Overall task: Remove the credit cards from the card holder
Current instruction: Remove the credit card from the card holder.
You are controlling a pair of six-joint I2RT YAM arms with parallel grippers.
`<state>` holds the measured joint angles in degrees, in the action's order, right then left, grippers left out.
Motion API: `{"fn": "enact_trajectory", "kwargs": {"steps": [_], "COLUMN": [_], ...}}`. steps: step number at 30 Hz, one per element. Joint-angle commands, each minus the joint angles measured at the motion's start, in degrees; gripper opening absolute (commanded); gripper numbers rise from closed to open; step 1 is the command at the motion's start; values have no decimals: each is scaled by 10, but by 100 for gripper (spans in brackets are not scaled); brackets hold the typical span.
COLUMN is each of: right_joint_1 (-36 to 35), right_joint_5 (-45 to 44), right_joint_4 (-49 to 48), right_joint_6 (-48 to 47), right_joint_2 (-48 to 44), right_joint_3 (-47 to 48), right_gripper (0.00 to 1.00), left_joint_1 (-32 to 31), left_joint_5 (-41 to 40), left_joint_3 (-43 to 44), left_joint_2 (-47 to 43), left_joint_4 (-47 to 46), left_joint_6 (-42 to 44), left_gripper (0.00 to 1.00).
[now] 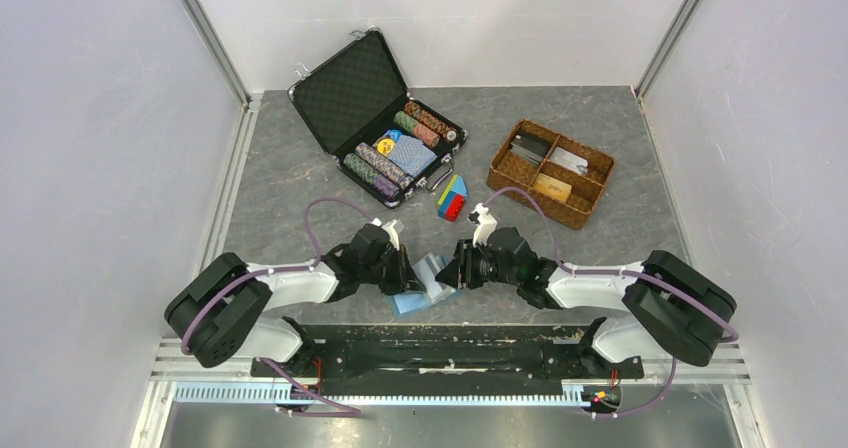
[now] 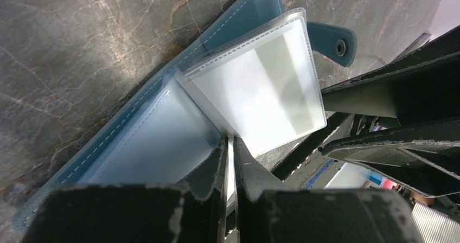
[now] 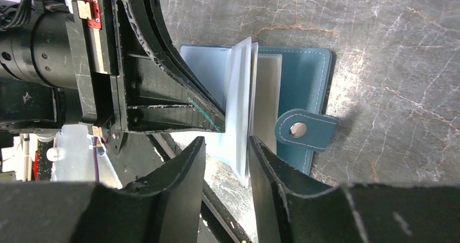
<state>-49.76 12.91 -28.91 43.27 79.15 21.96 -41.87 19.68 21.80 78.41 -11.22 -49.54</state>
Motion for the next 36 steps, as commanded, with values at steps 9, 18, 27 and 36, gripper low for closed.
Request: {"fn": "enact_trajectory", "kwargs": {"steps": [9,18,27,36], "right_joint_1": [-6,-5,-5,-5], "right_joint_5": [-7,-6,-31,-51], "right_joint_4": [68,47,68,86], "right_joint_6": [-53,-58,-56,-51], "right_joint_2": [-15,-13,-33,-71], "right_joint_3": [49,32,34,38], "right_gripper": [38,35,35,39], "left_joint_1": [-3,-1,-1,-1], "left_joint_5": [-39,-142,-194,-177], "left_joint_3": [21,57,26,-10], "left_joint_2": [-91,-185,-230,-199], "left_joint_4": [70,258,323,256], "left_joint_6": [-14,10,-4,-12], "left_gripper": [27,36,42,38]}}
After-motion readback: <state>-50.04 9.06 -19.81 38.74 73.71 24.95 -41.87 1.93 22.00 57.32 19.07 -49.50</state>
